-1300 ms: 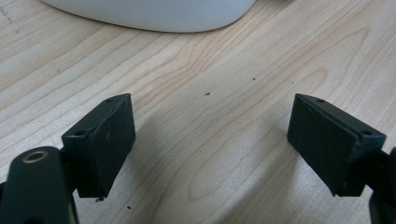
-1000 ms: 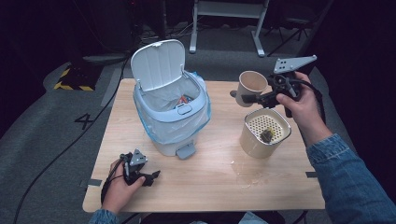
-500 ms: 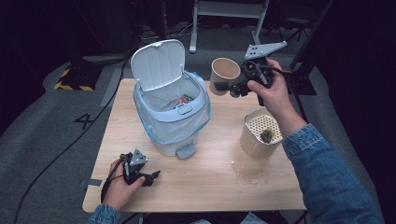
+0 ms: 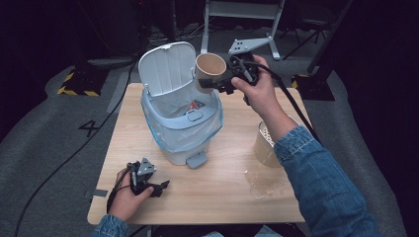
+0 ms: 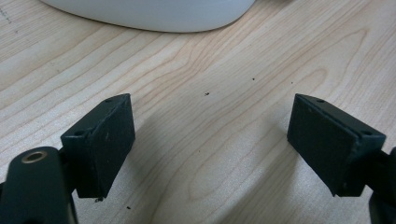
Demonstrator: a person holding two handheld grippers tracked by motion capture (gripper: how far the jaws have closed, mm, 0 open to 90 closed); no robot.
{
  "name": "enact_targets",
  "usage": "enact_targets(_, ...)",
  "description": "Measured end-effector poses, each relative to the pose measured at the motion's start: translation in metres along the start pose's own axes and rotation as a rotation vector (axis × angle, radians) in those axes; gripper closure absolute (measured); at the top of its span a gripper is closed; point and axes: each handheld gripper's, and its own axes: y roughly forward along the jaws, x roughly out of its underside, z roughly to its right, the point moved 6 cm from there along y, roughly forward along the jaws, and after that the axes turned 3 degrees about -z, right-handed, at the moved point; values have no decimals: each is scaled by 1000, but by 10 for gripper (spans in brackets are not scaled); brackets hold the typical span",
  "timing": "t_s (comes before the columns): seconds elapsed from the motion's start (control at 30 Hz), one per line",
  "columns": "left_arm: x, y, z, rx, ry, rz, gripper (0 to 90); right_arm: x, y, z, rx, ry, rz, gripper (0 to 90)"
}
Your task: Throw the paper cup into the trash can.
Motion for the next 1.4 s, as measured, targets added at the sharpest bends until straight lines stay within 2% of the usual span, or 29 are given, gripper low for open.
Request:
enact_targets(0.27,0,0,1,5,3,3,152,-5,24,-4,-1,12,-8,284)
enact_targets(0.47,0,0,1,7,5,2,152,-3,45,-5,-4,13,-54,283)
enact_targets(0.63,0,0,1,7,5,1,152,2,54,-2,1,17,-85,283)
enact_targets(0.9,0,0,1,9,5,-1,151,13,68,-3,-24,7,-169,283)
enact_targets(1.03,0,0,1,8,4,2,151,16,72,-7,-62,4,-198,279)
enact_targets(1.13,0,0,1,8,5,1,151,18,75,-8,-65,-9,-221,262)
enact_targets(1.23,0,0,1,8,5,2,151,18,77,-11,-74,-42,-209,140)
enact_targets(1.3,0,0,1,8,5,1,151,18,77,-12,-84,-61,-200,165)
enact_targets(1.4,0,0,1,8,5,1,151,17,77,-12,-48,-82,-184,153)
